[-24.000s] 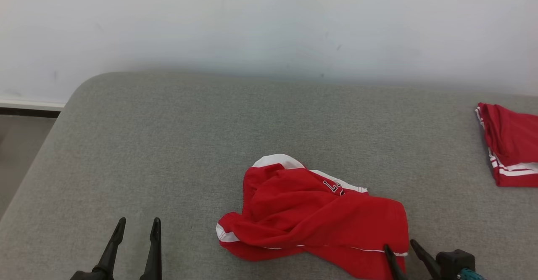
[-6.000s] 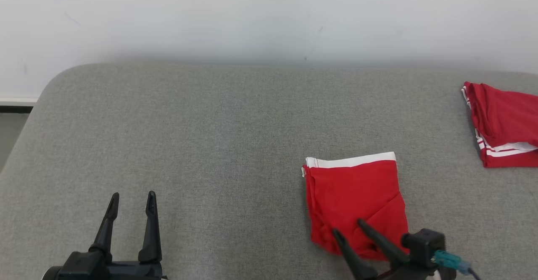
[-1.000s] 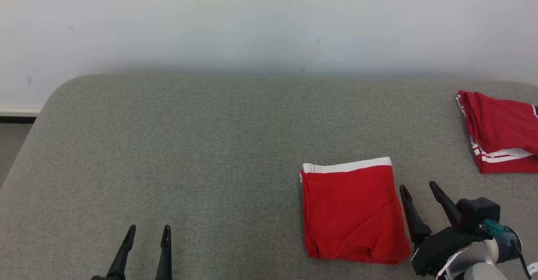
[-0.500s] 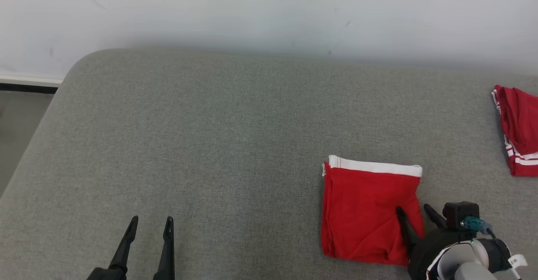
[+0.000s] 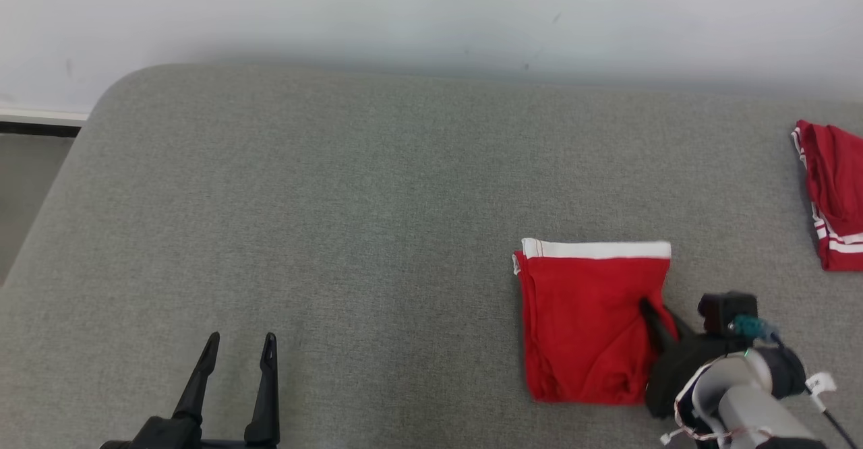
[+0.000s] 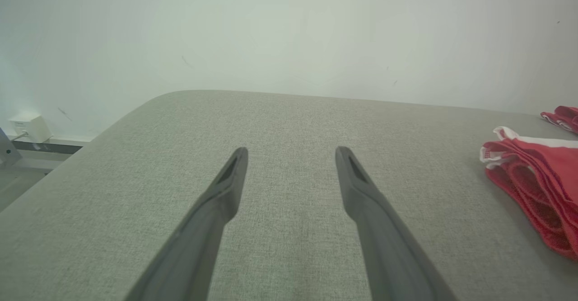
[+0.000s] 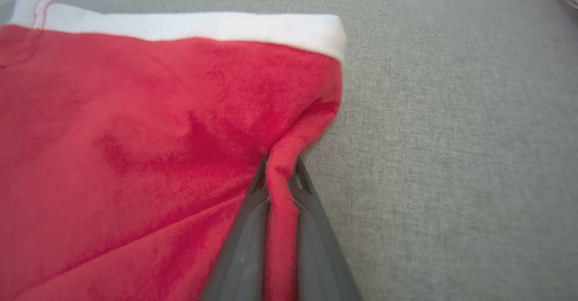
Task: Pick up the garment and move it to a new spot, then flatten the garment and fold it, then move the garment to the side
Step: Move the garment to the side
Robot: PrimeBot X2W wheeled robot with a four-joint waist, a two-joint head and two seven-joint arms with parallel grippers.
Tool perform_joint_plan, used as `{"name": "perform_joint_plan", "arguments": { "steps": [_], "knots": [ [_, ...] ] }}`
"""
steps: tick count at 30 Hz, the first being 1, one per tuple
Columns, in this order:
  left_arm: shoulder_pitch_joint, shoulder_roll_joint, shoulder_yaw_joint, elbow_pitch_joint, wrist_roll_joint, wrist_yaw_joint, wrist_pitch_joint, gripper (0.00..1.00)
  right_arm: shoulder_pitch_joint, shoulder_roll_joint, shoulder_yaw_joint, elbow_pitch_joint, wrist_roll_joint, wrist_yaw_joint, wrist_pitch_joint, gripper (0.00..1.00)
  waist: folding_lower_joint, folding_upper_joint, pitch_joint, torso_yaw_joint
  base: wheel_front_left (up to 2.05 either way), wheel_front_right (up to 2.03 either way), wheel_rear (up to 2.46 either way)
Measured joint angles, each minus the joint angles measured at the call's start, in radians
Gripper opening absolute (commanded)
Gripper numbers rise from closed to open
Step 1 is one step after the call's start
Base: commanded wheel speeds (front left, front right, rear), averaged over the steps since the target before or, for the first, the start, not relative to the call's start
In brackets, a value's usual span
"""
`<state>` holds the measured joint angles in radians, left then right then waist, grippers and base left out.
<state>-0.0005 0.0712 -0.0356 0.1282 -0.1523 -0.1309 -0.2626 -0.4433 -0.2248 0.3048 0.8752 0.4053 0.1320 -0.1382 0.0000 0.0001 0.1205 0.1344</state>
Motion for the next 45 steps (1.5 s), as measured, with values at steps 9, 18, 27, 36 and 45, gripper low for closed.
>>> {"name": "perform_joint_plan", "arguments": {
  "steps": [9, 18, 27, 36, 45],
  "knots": [
    [-0.041, 0.001, -0.022, -0.017, -0.002, 0.0, 0.0, 1.0, -0.185, -0.119, 0.098, -0.026, 0.01, 0.0, 0.021, 0.0, 0.0, 0.0001, 0.059, -0.028, 0.0, 0.0, 0.0],
    [-0.118, 0.033, -0.031, -0.061, -0.013, 0.0, 0.0, 1.0, -0.416, -0.312, 0.234, -0.087, 0.017, 0.0, 0.095, 0.0, 0.0001, 0.0001, 0.178, -0.079, 0.0, 0.0, 0.0],
    [-0.18, 0.086, -0.036, -0.111, -0.01, 0.0, 0.0, 1.0, -0.595, -0.445, 0.283, -0.094, 0.048, 0.0, 0.117, 0.0, 0.0003, 0.0002, 0.302, -0.163, 0.0, 0.0, 0.0],
    [-0.192, 0.136, -0.007, -0.202, 0.015, 0.0, 0.0, 1.0, -0.725, -0.555, 0.29, -0.05, 0.068, 0.0, 0.138, 0.0, 0.0001, 0.0002, 0.418, -0.265, 0.0, 0.0, 0.0],
    [-0.191, 0.165, 0.005, -0.259, 0.025, 0.0, -0.001, 1.0, -0.819, -0.586, 0.304, 0.016, 0.045, 0.0, 0.149, 0.0, 0.0, 0.0001, 0.495, -0.312, 0.0, 0.0, 0.0]
  ]
}}
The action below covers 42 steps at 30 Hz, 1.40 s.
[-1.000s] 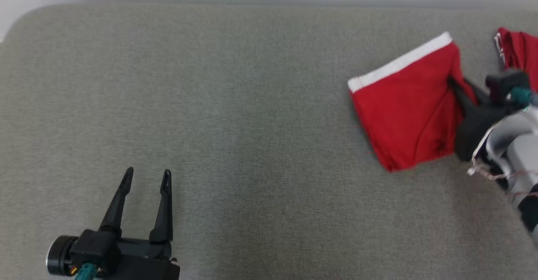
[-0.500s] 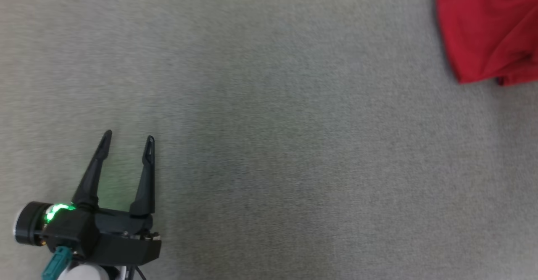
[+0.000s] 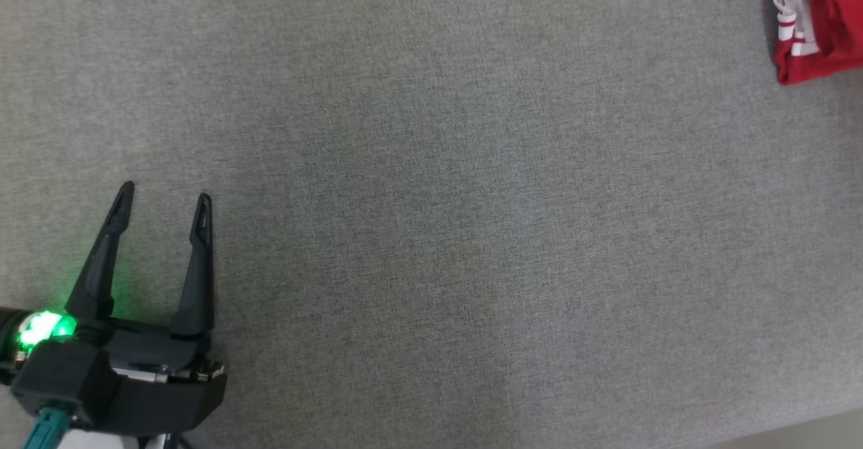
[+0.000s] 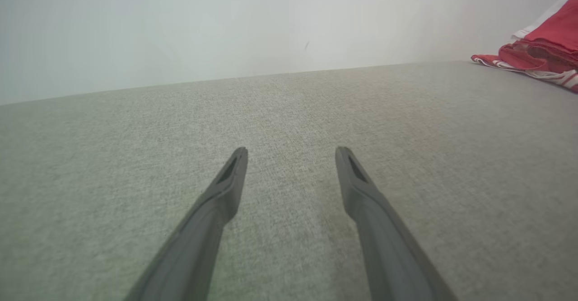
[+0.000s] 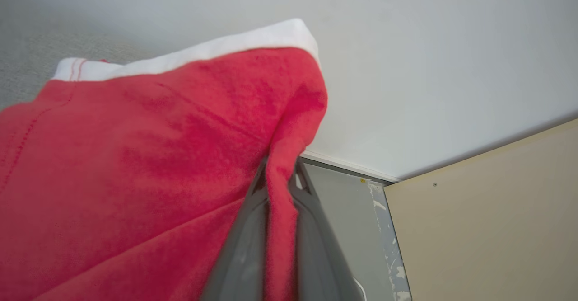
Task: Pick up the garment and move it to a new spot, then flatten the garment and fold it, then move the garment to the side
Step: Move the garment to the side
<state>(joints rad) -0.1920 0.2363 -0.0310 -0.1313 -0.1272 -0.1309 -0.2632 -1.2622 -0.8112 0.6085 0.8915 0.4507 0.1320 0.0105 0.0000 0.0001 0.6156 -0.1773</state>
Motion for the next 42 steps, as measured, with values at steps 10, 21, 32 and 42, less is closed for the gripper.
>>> {"name": "perform_joint_plan", "arguments": {
  "steps": [10, 21, 32, 42],
  "knots": [
    [-0.004, -0.007, 0.0, -0.015, 0.003, -0.001, -0.003, 1.0, -0.063, -0.007, -0.006, 0.13, -0.052, 0.0, 0.0, 0.02, -0.0001, -0.0001, 0.036, 0.016, 0.0, 0.0, 0.0],
    [-0.016, -0.025, 0.001, 0.016, 0.004, -0.001, -0.003, 1.0, -0.11, 0.056, -0.121, 0.221, -0.111, 0.0, -0.166, 1.0, 0.0, -0.0001, 0.019, 0.032, 0.0, 0.0, 0.0],
    [0.047, -0.079, 0.034, 0.087, -0.015, -0.001, 0.0, 1.0, 0.02, 0.209, -0.162, 0.107, -0.091, 0.0, -0.267, 1.0, 0.0, -0.0001, -0.117, 0.05, 0.0, 0.0, 0.0],
    [0.142, -0.115, 0.064, 0.146, -0.036, -0.001, 0.001, 1.0, 0.39, 0.32, -0.267, -0.186, -0.073, 0.0, -0.272, 1.0, -0.0002, -0.0002, -0.307, 0.068, 0.0, 0.0, 0.0]
  ]
}}
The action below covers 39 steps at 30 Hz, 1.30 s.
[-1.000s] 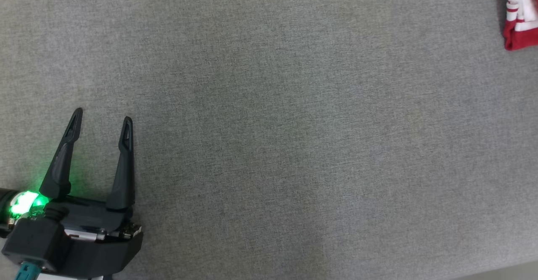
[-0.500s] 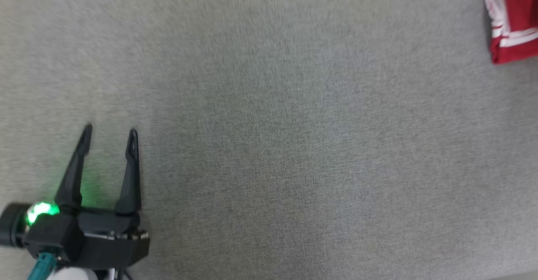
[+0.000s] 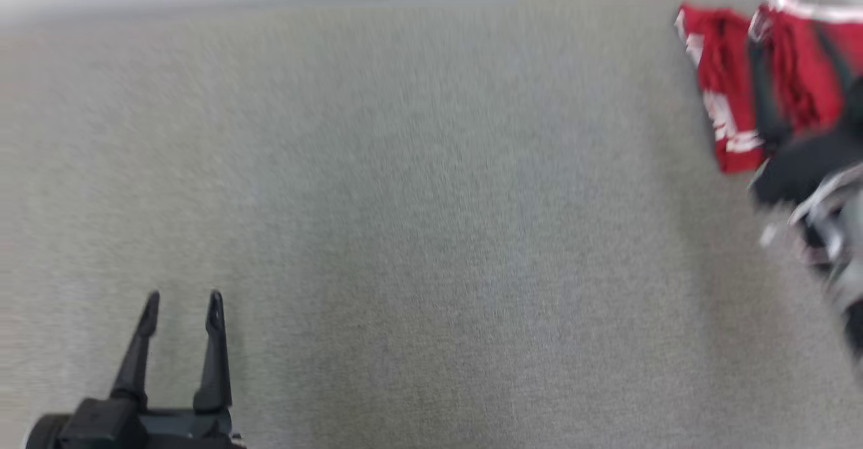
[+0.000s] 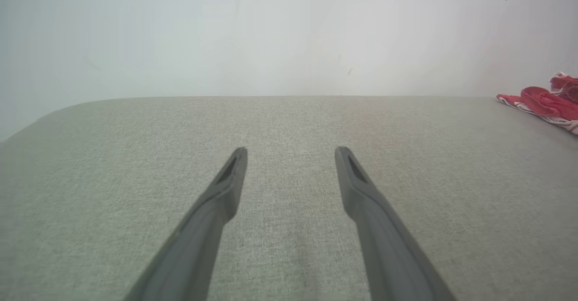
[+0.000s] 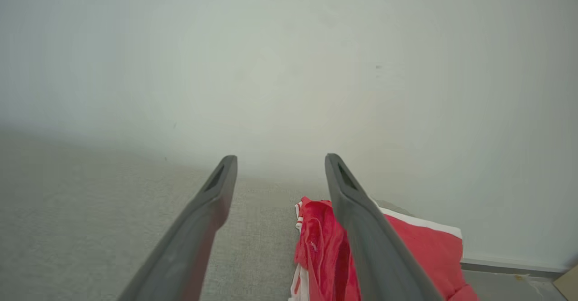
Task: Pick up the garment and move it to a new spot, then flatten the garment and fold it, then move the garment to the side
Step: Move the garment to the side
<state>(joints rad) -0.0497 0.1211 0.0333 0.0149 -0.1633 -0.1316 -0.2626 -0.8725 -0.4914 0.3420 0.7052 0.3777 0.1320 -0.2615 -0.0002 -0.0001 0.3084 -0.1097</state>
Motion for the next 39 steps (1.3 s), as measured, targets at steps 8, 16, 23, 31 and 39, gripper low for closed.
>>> {"name": "perform_joint_plan", "arguments": {
  "steps": [8, 16, 23, 31, 39],
  "knots": [
    [0.055, -0.012, 0.007, 0.045, 0.001, 0.0, 0.0, 1.0, 0.324, 0.088, -0.104, -0.143, -0.008, 0.0, 0.0, 1.0, -0.0001, -0.0001, -0.145, 0.029, 0.0, 0.0, 0.0],
    [0.103, -0.021, 0.013, 0.06, 0.002, 0.0, 0.0, 1.0, 0.538, 0.15, -0.166, -0.259, -0.018, 0.0, 0.002, 1.0, -0.0001, 0.0, -0.253, 0.066, 0.0, 0.0, 0.0],
    [0.119, -0.025, 0.014, 0.08, 0.002, 0.0, 0.0, 1.0, 0.715, 0.23, -0.237, -0.375, -0.052, 0.0, 0.007, 1.0, 0.0, -0.0001, -0.305, 0.107, 0.0, 0.0, 0.0],
    [0.128, -0.028, 0.02, 0.089, 0.002, 0.0, 0.0, 1.0, 0.853, 0.303, -0.289, -0.474, -0.078, 0.0, 0.019, 1.0, 0.0001, 0.0, -0.326, 0.118, 0.0, 0.0, 0.0],
    [0.132, -0.035, 0.019, 0.095, 0.003, 0.0, 0.0, 1.0, 0.932, 0.33, -0.301, -0.514, -0.079, 0.0, 0.014, 1.0, 0.0001, 0.0, -0.336, 0.113, 0.0, 0.0, 0.0]
  ]
}}
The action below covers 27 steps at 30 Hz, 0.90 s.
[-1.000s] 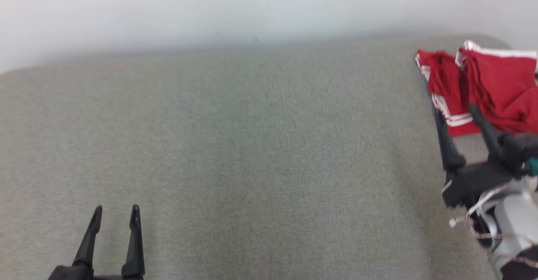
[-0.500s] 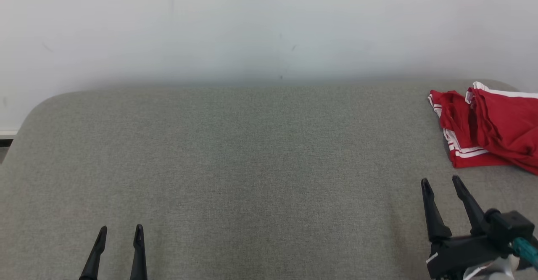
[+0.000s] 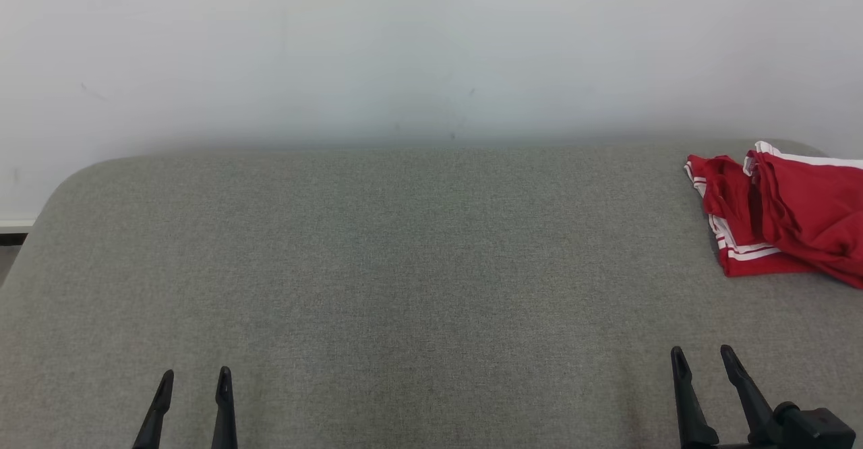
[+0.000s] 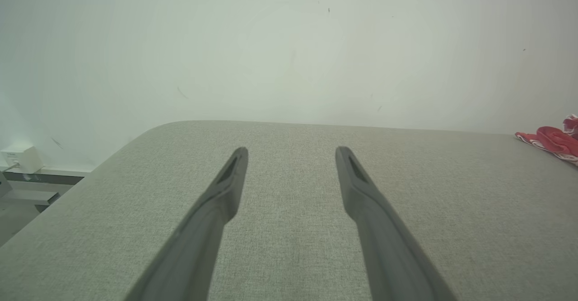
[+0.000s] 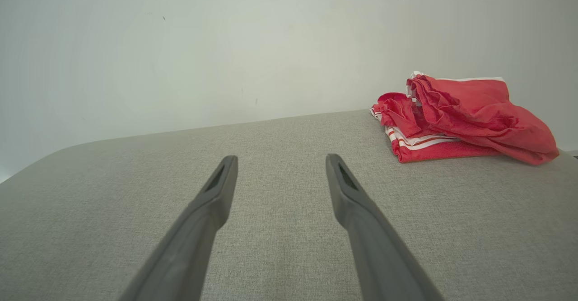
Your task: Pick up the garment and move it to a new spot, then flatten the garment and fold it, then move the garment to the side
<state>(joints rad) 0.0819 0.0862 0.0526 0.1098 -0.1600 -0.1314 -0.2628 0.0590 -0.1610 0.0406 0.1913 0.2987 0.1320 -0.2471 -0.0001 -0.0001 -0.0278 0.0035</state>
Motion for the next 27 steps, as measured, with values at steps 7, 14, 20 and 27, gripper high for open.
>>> {"name": "perform_joint_plan", "arguments": {
  "steps": [7, 14, 20, 27],
  "knots": [
    [0.0, 0.003, -0.003, 0.011, 0.0, 0.0, 0.0, 1.0, 0.008, 0.015, 0.01, 0.0, 0.0, 0.0, -0.005, 1.0, 0.0001, 0.0, -0.003, -0.001, 0.0, 0.0, 0.0],
    [0.0, 0.006, -0.011, 0.019, 0.0, 0.0, 0.0, 1.0, 0.002, 0.027, 0.028, 0.01, 0.0, 0.0, -0.01, 1.0, 0.0001, 0.0, -0.002, 0.0, 0.0, 0.0, 0.0],
    [0.0, 0.012, -0.018, 0.03, 0.006, 0.001, 0.0, 1.0, 0.0, 0.03, 0.032, 0.017, 0.0, 0.0, -0.011, 1.0, 0.0001, 0.0001, -0.001, 0.002, 0.0, 0.0, 0.0],
    [0.008, 0.007, -0.02, 0.08, -0.007, 0.0, 0.011, 0.0, 0.024, 0.038, 0.035, 0.061, 0.02, 0.0, 0.001, 0.0, 0.0001, 0.0001, 0.001, 0.003, 0.0, 0.0, 0.0]
  ]
}}
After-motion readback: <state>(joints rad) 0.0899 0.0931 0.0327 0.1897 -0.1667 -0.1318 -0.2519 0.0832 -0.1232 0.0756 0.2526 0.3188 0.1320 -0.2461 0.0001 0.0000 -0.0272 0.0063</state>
